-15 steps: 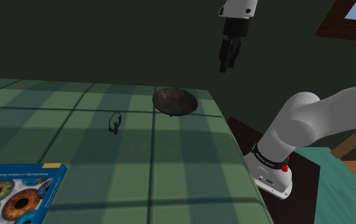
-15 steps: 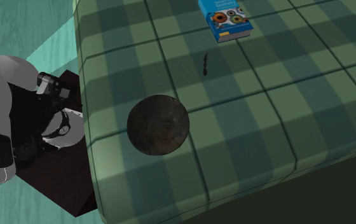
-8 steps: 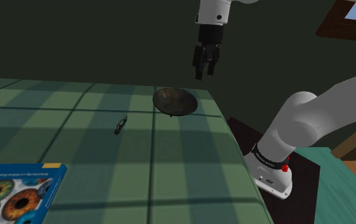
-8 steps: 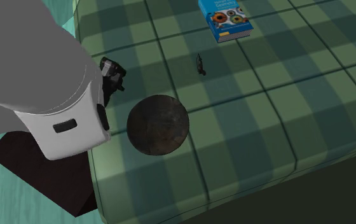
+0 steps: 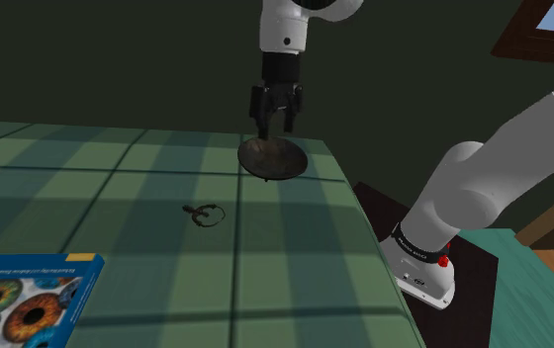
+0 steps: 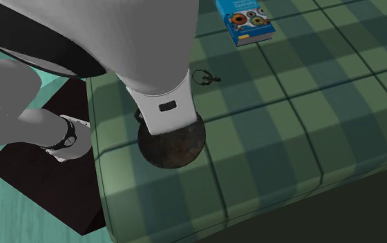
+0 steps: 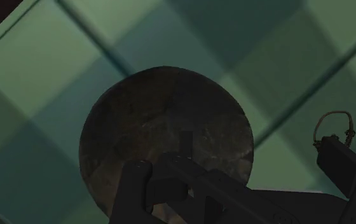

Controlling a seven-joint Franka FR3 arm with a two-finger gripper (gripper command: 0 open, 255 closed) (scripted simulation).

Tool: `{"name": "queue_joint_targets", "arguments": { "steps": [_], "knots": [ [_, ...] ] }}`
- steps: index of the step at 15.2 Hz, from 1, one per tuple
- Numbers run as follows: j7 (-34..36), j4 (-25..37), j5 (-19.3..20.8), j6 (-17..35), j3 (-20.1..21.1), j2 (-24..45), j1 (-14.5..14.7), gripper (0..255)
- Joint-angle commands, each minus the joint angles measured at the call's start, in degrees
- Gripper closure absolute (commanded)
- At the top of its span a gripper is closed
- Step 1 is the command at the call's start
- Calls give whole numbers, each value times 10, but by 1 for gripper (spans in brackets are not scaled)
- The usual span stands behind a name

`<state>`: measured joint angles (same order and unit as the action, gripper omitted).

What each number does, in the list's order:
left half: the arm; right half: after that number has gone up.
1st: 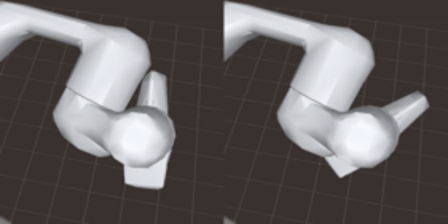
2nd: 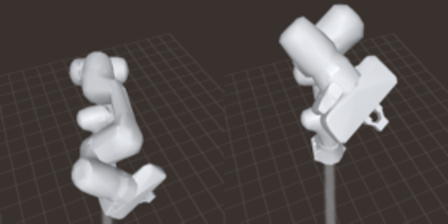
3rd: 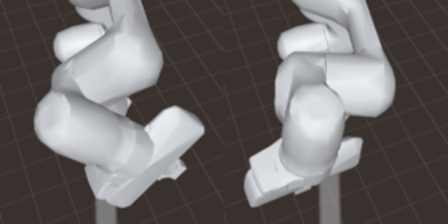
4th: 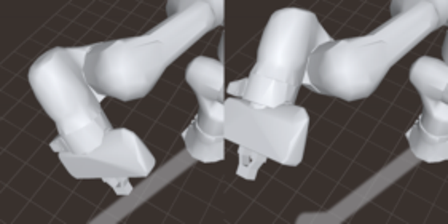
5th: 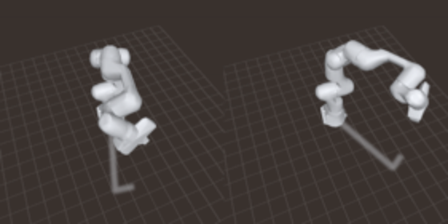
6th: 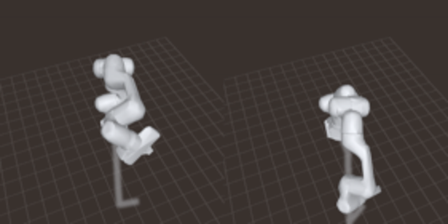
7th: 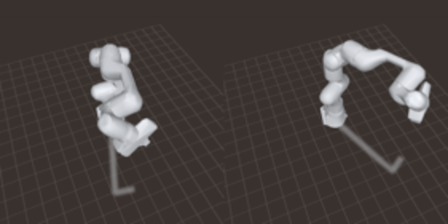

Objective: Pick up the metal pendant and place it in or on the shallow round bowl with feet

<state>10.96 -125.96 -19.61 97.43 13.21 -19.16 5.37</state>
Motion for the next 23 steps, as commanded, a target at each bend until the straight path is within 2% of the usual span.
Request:
{"name": "queue_joint_targets", "arguments": {
  "steps": [1,7,15,23],
  "knots": [
    [23,28,-8,13,15,38,6,0],
    [86,120,-16,48,51,156,26,0],
    [171,280,2,69,79,324,64,0],
    [168,234,-1,124,85,331,75,0]
  ]
}}
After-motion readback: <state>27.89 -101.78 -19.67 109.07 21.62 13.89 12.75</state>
